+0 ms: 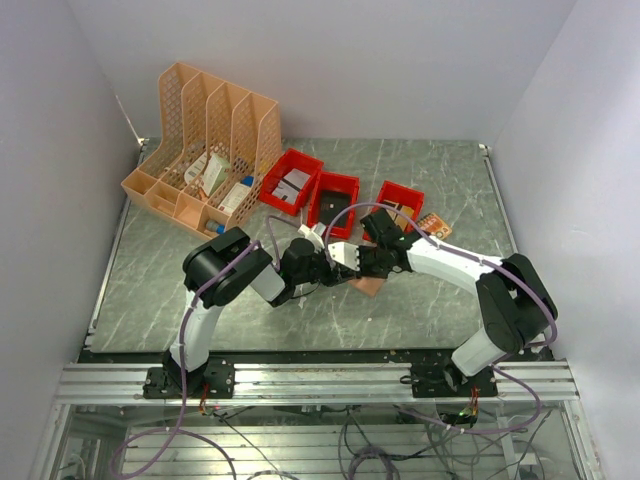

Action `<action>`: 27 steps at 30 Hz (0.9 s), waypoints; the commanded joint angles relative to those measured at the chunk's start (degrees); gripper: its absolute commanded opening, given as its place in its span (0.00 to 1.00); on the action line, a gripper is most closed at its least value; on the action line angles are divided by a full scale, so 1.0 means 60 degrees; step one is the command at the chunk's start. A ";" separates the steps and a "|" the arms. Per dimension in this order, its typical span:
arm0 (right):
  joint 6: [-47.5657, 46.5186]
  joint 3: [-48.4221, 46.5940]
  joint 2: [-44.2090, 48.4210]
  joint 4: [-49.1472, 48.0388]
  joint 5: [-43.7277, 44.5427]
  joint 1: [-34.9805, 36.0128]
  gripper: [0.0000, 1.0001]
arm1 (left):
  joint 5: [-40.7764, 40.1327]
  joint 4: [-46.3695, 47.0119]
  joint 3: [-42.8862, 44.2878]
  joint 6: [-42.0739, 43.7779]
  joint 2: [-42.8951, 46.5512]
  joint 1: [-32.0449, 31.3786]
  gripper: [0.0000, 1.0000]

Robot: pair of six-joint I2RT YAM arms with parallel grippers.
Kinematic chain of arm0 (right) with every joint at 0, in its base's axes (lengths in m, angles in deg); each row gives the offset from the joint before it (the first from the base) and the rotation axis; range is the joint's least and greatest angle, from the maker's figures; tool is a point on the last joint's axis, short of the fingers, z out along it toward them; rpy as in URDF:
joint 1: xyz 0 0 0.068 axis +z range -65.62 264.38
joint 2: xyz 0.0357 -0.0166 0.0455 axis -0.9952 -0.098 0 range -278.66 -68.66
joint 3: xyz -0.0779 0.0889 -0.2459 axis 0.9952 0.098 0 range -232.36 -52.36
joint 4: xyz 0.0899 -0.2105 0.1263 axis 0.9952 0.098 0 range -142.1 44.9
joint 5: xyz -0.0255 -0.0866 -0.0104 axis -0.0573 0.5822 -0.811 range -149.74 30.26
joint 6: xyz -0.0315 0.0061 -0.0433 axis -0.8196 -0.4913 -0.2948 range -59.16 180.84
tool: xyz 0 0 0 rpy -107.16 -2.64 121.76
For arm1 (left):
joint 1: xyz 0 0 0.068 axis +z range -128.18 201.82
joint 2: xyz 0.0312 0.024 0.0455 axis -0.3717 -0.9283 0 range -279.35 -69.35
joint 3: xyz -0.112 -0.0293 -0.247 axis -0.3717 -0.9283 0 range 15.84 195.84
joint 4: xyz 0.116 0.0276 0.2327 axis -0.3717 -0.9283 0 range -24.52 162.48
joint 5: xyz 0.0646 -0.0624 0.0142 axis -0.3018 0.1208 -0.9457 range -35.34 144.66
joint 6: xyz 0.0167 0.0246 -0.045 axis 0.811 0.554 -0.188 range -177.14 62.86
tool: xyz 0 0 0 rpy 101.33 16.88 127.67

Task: Put the credit cards into the card holder
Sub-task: Close the card holder at the center of the board.

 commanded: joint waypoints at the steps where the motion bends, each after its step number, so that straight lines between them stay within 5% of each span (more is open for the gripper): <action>1: 0.0025 0.0738 -0.0724 0.1103 -0.0341 0.0373 0.00 | -0.0102 -0.0415 -0.0253 0.0183 -0.0419 0.0143 0.07; 27: -0.0306 0.1086 -0.1637 0.2043 0.0344 0.1129 0.00 | 0.0291 -0.0041 -0.0262 -0.0058 -0.0414 0.0460 0.07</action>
